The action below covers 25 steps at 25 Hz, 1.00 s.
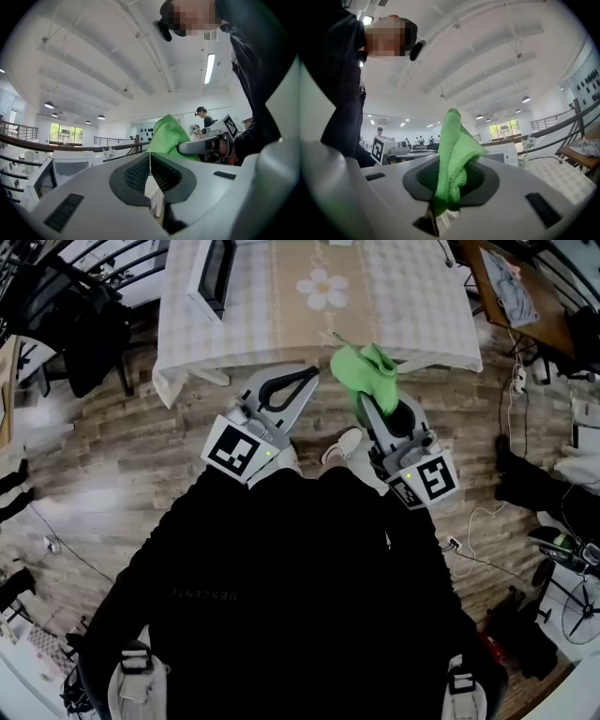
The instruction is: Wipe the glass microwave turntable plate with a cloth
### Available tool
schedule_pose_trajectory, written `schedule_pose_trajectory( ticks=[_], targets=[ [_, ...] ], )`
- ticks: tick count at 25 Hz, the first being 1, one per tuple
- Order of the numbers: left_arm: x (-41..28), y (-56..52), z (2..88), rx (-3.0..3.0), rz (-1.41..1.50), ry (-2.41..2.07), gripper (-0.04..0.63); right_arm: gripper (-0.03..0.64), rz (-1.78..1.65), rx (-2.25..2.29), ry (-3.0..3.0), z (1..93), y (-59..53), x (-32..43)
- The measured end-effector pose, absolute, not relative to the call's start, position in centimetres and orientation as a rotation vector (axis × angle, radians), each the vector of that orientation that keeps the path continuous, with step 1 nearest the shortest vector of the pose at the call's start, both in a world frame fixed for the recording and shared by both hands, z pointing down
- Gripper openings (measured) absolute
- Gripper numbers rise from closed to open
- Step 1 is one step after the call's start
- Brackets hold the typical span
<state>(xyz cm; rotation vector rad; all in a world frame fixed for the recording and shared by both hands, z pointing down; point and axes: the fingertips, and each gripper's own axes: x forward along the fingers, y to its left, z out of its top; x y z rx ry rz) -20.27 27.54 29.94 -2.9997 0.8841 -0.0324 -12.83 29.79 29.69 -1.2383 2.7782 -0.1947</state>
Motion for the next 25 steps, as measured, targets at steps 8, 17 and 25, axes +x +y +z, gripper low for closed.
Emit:
schedule_pose_trajectory(
  ticks=[8,17,25],
  targets=[
    [-18.0,26.9,30.1,-2.998,-0.041,0.903,0.021,0.086,-0.224,-1.200,2.784,30.1,28.8,-10.5],
    [-13.1,24.1,29.5,-2.997,-0.035,0.968,0.021,0.084,-0.210,-1.133,2.846,29.9,26.2,-5.9],
    [-7.4,20.5,29.3,-2.957,-0.050,1.010,0.021,0.084,-0.229,-1.085,2.854,30.3,22.7,0.3]
  ],
)
